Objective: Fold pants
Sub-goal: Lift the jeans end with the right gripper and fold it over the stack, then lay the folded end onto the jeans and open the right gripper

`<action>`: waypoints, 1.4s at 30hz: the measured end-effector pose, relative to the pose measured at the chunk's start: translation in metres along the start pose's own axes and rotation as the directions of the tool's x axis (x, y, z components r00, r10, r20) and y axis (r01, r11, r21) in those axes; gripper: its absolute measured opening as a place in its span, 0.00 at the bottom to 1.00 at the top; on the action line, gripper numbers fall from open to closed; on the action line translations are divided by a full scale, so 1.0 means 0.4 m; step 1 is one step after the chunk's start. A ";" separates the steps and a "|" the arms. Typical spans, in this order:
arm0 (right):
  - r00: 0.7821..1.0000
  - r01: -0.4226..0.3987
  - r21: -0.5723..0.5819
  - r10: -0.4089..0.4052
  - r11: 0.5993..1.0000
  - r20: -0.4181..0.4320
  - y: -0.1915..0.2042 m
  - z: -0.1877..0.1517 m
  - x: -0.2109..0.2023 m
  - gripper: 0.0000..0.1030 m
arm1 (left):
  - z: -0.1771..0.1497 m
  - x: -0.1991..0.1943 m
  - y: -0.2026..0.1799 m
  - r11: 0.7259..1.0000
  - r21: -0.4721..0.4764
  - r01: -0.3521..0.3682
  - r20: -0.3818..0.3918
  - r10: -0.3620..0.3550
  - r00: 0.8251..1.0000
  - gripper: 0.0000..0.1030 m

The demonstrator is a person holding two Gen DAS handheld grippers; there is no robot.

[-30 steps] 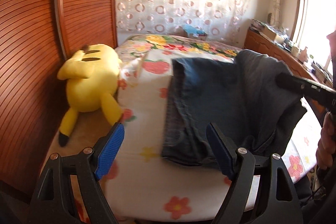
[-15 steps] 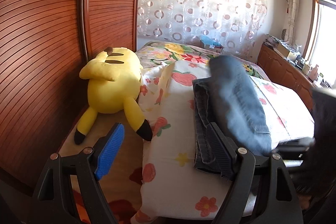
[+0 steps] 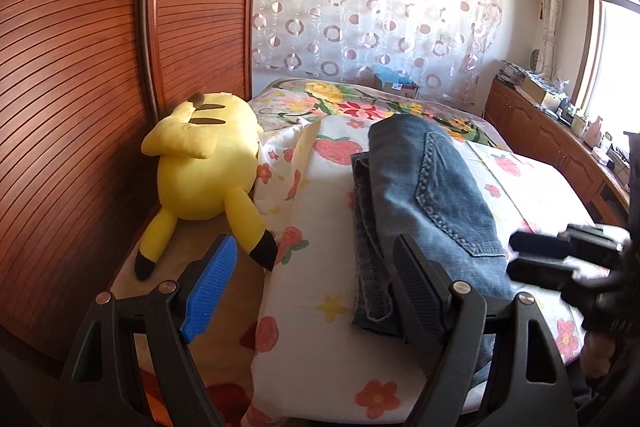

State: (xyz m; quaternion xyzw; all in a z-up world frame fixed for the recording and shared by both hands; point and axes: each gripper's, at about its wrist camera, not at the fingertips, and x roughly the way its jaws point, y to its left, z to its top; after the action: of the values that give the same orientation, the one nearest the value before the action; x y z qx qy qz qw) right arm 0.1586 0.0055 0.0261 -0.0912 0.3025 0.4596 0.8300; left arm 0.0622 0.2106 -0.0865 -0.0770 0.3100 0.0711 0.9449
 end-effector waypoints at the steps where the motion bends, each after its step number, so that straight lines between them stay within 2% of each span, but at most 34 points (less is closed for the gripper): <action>1: 1.000 0.019 0.002 -0.019 1.000 0.007 -0.012 0.003 0.001 0.36 | 0.003 0.002 -0.006 1.000 0.007 0.003 0.000 -0.003 1.000 0.79; 5: 0.995 0.101 0.007 -0.102 0.995 0.007 -0.043 0.001 0.045 0.37 | 0.011 0.016 -0.040 0.999 0.040 0.024 -0.011 -0.024 1.000 0.79; 9: 0.990 0.143 0.027 -0.142 0.989 -0.026 -0.056 -0.020 0.073 0.37 | 0.000 0.028 -0.080 0.997 0.063 0.054 -0.032 -0.052 0.998 0.79; 12: 0.987 0.162 0.034 -0.161 0.986 -0.030 -0.040 0.002 0.077 0.37 | -0.015 0.043 -0.101 0.994 0.084 0.064 -0.056 -0.060 0.997 0.79; 17: 0.985 0.168 0.044 -0.166 0.985 -0.040 -0.035 0.009 0.044 0.37 | -0.035 0.072 -0.113 0.993 0.090 0.070 -0.095 -0.061 0.994 0.79; 23: 0.977 0.190 0.037 -0.186 0.981 -0.100 -0.055 0.000 0.087 0.40 | -0.067 0.117 -0.120 0.994 0.090 0.064 -0.153 -0.050 0.987 0.79; 26: 0.980 0.176 0.064 -0.169 0.982 -0.109 -0.076 -0.004 0.095 0.46 | -0.082 0.137 -0.111 0.995 0.073 0.070 -0.174 -0.056 0.983 0.79; 28: 0.981 0.170 0.073 -0.162 0.983 -0.105 -0.085 -0.004 0.094 0.52 | -0.087 0.141 -0.107 0.995 0.064 0.077 -0.175 -0.065 0.982 0.79; 30: 0.983 0.163 0.077 -0.155 0.984 -0.101 -0.093 -0.015 0.088 0.53 | -0.089 0.142 -0.108 0.995 0.063 0.081 -0.175 -0.069 0.982 0.79; 37: 0.985 0.131 0.092 -0.119 0.987 -0.129 -0.121 -0.001 0.096 0.56 | -0.086 0.139 -0.114 0.994 0.072 0.080 -0.175 -0.066 0.982 0.79; 42: 0.981 0.156 0.053 -0.149 0.986 -0.125 -0.146 0.041 0.075 0.56 | -0.040 0.126 -0.109 0.993 0.094 0.066 -0.137 -0.053 0.989 0.79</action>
State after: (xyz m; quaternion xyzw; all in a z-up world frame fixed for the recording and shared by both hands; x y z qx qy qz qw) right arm 0.2250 0.0011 0.0141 -0.1157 0.3583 0.3785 0.8456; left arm 0.1012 0.1693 -0.1251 -0.0442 0.3737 0.0220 0.9263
